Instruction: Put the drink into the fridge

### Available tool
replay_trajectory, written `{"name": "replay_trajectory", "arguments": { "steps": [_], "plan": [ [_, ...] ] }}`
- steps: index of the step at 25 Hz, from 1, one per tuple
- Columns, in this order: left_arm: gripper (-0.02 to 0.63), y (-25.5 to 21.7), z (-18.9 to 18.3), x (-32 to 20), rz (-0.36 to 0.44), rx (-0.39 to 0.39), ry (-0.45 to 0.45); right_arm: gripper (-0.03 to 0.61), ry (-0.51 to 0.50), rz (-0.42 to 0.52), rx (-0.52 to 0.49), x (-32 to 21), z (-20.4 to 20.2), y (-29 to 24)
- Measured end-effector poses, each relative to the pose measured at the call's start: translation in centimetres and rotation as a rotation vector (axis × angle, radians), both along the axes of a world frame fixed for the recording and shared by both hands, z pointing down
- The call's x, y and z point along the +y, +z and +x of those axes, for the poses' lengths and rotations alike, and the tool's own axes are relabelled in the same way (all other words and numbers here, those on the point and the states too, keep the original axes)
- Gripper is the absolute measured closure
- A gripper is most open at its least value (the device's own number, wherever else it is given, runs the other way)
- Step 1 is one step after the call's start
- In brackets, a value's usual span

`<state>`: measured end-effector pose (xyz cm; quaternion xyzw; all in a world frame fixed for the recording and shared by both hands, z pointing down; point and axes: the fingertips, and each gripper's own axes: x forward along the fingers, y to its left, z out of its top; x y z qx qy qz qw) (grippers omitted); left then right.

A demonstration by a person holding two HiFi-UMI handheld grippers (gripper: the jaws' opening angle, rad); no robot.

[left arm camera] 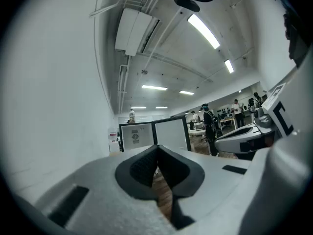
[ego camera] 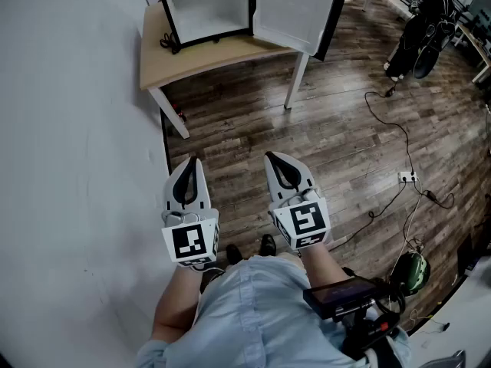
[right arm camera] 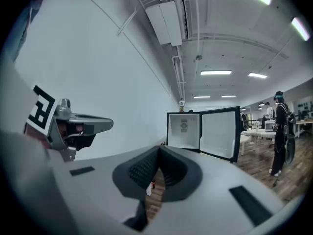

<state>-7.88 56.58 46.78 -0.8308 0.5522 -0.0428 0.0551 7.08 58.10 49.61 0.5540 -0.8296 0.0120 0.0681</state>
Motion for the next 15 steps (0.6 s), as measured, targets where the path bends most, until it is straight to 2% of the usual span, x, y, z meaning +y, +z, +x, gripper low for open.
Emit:
{"name": "replay_trajectory", "arguments": {
  "steps": [15],
  "plan": [
    [0.605, 1.5, 5.3, -0.8, -0.021, -0.022, -0.026, 0.553, -0.021, 0.012, -0.016, -1.6, 5.7, 0.8]
  ]
}}
